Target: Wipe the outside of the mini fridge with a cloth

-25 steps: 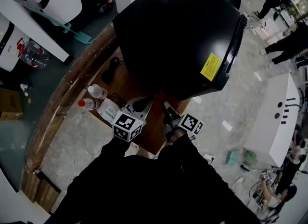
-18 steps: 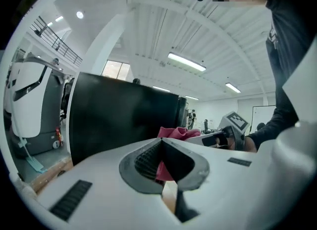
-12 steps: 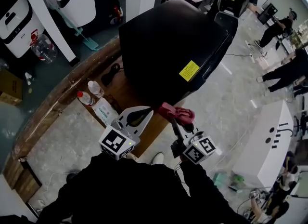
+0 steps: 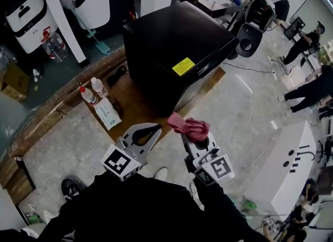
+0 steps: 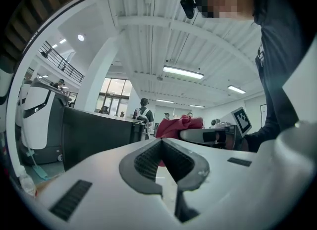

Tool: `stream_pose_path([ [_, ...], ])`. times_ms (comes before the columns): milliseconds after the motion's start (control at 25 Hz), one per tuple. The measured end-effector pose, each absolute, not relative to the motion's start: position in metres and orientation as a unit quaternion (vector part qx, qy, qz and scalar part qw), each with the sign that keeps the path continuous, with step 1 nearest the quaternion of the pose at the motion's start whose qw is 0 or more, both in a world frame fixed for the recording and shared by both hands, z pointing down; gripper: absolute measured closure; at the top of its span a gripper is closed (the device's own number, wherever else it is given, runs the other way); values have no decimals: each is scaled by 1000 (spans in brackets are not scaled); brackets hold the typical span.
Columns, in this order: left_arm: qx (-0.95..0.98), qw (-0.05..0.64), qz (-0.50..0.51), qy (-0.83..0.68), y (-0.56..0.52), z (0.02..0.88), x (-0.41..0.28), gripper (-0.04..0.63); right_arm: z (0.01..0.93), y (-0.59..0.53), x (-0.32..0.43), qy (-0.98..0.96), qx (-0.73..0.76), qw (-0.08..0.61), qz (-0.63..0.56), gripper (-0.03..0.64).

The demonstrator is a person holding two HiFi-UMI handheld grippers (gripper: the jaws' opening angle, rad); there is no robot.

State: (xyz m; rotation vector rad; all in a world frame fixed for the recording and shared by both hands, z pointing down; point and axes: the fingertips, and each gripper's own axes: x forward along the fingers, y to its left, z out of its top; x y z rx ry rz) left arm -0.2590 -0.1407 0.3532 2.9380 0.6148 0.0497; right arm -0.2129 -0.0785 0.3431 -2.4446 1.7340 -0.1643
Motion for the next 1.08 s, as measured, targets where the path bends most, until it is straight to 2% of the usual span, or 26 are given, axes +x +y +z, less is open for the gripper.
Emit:
stream_pose_path([
  [240,981,57,10,184,-107,349,-279,589,338,-51,-232,599,-798,48,-42,535],
  [520,986,55,9,160,-92,351,-296,589,332,-35,-246,613,-787,55,-35,535],
  [800,987,55,11,151,-84,358,-304,589,332,-30,-252,621,-781,61,-28,535],
  [1080,987,56,7,150,-75,354,-303,589,340,-19,-249,622,-782,37,-31,535],
])
